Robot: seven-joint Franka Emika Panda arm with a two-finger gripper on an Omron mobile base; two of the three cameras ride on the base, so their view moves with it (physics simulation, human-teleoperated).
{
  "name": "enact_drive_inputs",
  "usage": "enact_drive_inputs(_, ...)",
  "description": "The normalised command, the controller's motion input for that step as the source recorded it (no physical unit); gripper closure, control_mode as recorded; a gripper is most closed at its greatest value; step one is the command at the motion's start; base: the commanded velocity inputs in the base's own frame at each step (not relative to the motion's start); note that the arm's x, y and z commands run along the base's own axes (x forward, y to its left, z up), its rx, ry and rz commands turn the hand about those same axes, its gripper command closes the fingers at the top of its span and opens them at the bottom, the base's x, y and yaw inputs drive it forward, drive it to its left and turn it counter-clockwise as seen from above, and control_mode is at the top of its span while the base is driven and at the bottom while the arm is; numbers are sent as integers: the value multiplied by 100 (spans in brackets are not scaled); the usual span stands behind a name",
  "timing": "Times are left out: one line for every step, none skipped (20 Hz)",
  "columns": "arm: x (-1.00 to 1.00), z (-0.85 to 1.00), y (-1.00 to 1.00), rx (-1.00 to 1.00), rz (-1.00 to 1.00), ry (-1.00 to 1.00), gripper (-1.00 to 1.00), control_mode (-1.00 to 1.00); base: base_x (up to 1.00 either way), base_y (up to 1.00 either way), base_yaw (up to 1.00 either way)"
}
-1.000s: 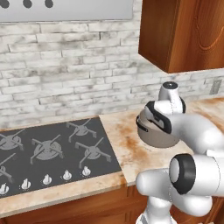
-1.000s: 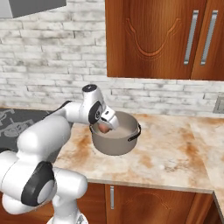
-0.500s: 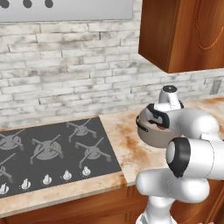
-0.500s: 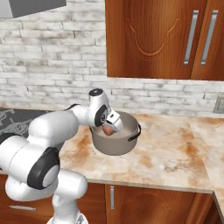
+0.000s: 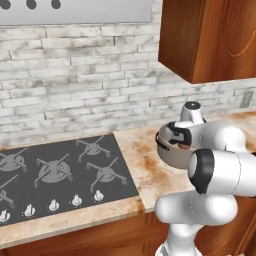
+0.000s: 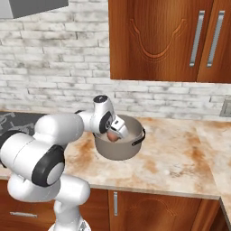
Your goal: Turn on the sink faucet. Then move the onion from the counter to the sink. Turn off the sink. Move the vegetable from the sink to the pot next to the stove. Finally move the pot to the front right burner.
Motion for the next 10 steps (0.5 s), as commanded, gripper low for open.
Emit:
enact_drive_inputs(10,-16,0,0,0,0,-100,-100,0,0,0)
enact_drive_inputs(11,-1,0,0,0,0,-100,-100,0,0,0)
enact_drive_inputs(0,0,0,0,0,0,-100,-100,0,0,0)
enact_drive_inputs(0,0,0,0,0,-1,-100,-100,0,0,0)
enact_drive_inputs(0,0,0,0,0,-1,-100,-100,0,0,0)
enact_drive_inputs(0,0,0,0,0,-3,-100,-100,0,0,0)
enact_drive_inputs(0,0,0,0,0,0,-100,-100,0,0,0)
enact_drive_inputs(-7,4,9,0,0,-2,-100,-100,0,0,0)
enact_drive_inputs(-16,16,10,0,0,-3,-100,-100,0,0,0)
enact_drive_inputs(-8,19,20,0,0,-2,-100,-100,0,0,0)
